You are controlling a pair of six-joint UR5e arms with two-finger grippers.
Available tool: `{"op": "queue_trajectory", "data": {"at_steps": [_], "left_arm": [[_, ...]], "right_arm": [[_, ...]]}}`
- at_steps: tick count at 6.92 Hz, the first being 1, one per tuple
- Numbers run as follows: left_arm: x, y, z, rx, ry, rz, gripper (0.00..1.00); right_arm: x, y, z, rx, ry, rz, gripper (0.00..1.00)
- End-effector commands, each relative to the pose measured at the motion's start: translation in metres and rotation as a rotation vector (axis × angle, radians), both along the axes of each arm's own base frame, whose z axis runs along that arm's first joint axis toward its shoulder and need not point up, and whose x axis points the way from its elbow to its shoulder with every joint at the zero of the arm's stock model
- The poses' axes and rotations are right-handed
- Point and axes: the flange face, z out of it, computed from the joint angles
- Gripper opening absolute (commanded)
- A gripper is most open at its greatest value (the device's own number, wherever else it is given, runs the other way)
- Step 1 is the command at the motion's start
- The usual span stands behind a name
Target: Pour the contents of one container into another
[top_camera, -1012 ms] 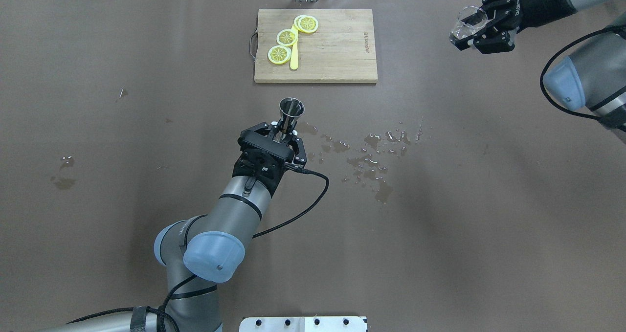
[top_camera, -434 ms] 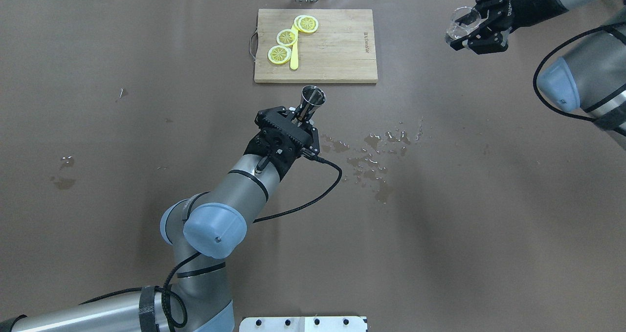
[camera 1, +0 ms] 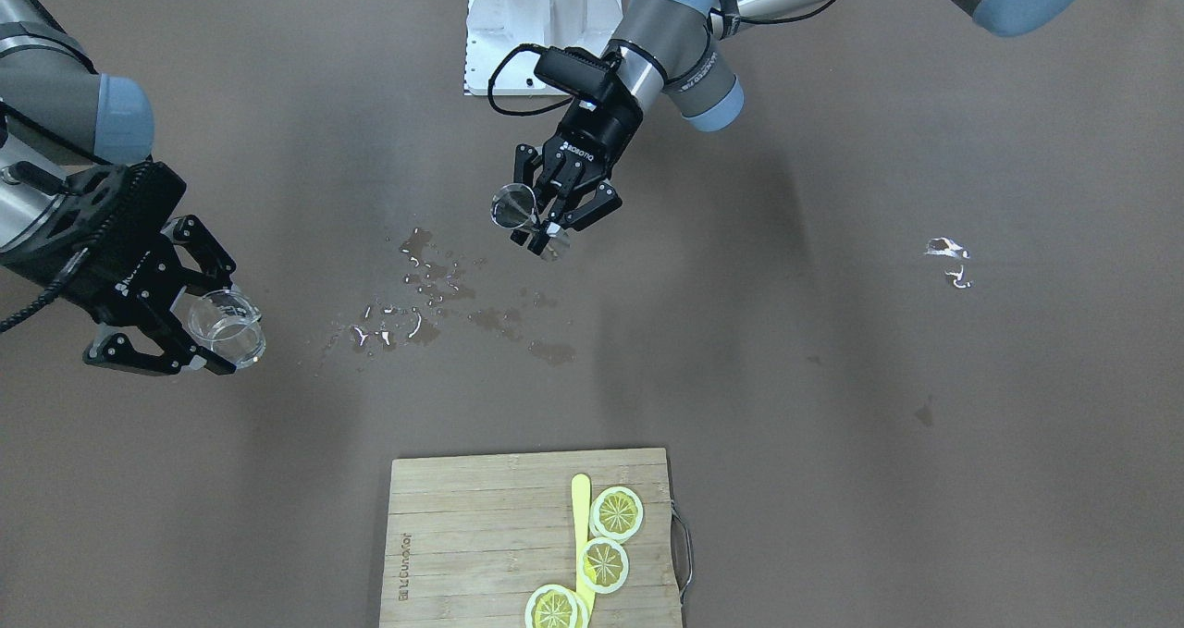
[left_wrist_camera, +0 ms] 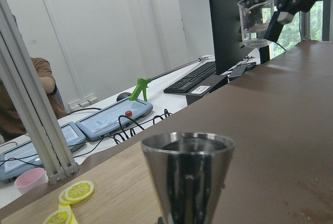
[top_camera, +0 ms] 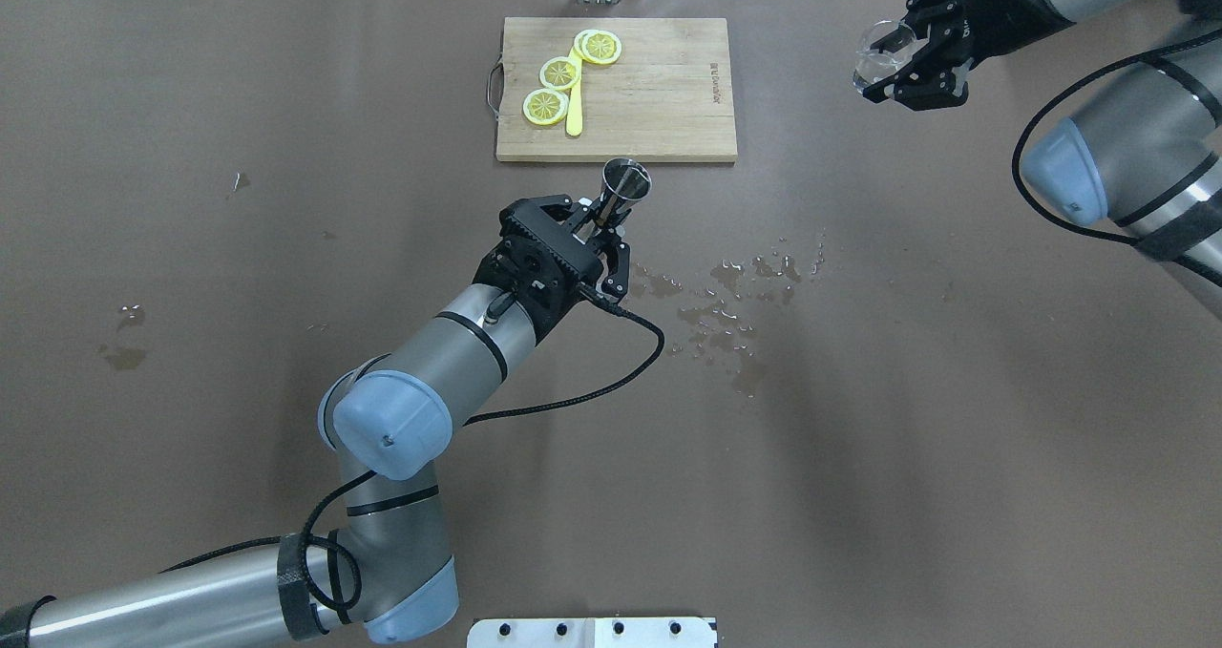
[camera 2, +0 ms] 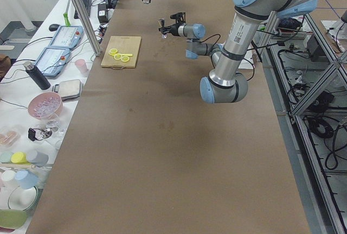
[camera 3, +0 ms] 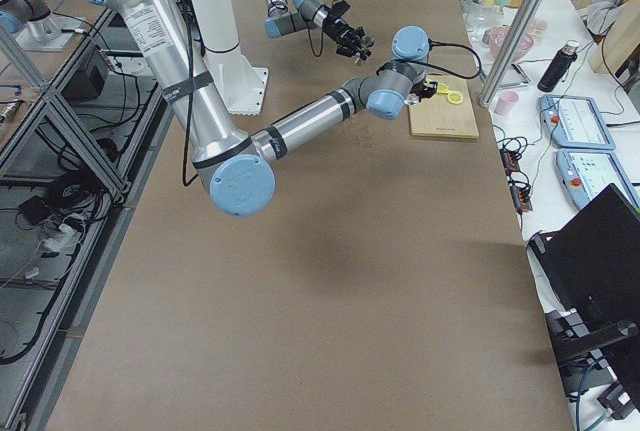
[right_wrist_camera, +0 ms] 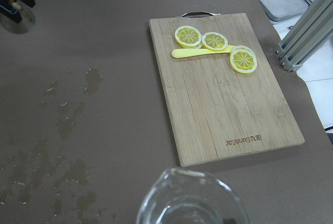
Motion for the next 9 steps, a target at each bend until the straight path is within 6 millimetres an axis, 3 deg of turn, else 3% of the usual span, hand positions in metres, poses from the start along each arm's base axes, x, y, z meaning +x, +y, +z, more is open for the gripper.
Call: {"op": "queue_trajectory", "data": {"at_steps": [1,6,8,9], "left_arm": [[0.000,-0.001,0.009,0.022,0.056,-0.001,0.00],[0.007,-0.006,0.019,0.027,0.056,-0.016,0.00],[0.007,-0.006,0.024,0.036,0.080,-0.023,0.00],[0.006,-0.006,0.026,0.039,0.095,-0.029,0.00]], "right_arm": [[-0.010,-0.003,-0.010,0.025,0.049,-0.002,0.00],[-0.040,0.009,-0.015,0.054,0.109,0.009,0.00],[-0.049,0.018,-0.033,0.039,0.140,0.011,0.00],[-0.054,0.028,-0.054,0.027,0.156,0.004,0.00]]}}
